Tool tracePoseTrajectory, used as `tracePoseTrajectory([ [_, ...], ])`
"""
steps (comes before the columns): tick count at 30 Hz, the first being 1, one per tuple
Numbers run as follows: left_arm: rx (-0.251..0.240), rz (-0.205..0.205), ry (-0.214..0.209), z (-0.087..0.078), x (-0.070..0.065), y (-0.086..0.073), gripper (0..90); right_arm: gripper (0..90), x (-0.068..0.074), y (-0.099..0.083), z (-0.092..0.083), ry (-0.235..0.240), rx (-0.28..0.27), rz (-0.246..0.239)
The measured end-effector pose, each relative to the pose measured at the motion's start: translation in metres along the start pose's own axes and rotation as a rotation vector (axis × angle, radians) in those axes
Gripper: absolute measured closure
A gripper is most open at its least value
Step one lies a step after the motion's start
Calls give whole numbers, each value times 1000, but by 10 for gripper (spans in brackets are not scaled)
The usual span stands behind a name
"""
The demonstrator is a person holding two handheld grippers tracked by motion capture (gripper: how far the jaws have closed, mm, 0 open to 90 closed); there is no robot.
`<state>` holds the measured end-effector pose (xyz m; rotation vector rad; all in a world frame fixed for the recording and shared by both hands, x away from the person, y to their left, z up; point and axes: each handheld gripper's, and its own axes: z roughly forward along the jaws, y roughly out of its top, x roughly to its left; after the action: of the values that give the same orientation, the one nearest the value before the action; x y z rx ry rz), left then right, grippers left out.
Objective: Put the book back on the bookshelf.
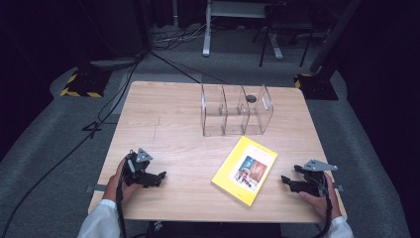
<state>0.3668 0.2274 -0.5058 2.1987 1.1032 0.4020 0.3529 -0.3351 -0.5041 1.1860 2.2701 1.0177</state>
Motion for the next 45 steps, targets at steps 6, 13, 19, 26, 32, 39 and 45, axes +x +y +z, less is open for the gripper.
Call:
tracePoseTrajectory([
  [6,0,72,-68,10,-24,10,0,266,1,3,3,-9,0,11],
  [13,2,170,-160,12,-51,13,0,264,5,12,12,-13,1,2],
  [19,4,196,-182,12,-56,13,0,264,3,32,8,20,-92,57],
  [26,5,234,-215,13,-61,14,1,262,7,55,17,38,-122,49],
  [32,4,243,-222,12,-65,13,3,257,3,66,37,55,-89,76],
  [39,4,252,-228,12,-68,13,3,266,6,65,55,67,-16,70],
  [45,3,270,-242,17,-79,18,5,220,8,58,55,97,-6,118],
])
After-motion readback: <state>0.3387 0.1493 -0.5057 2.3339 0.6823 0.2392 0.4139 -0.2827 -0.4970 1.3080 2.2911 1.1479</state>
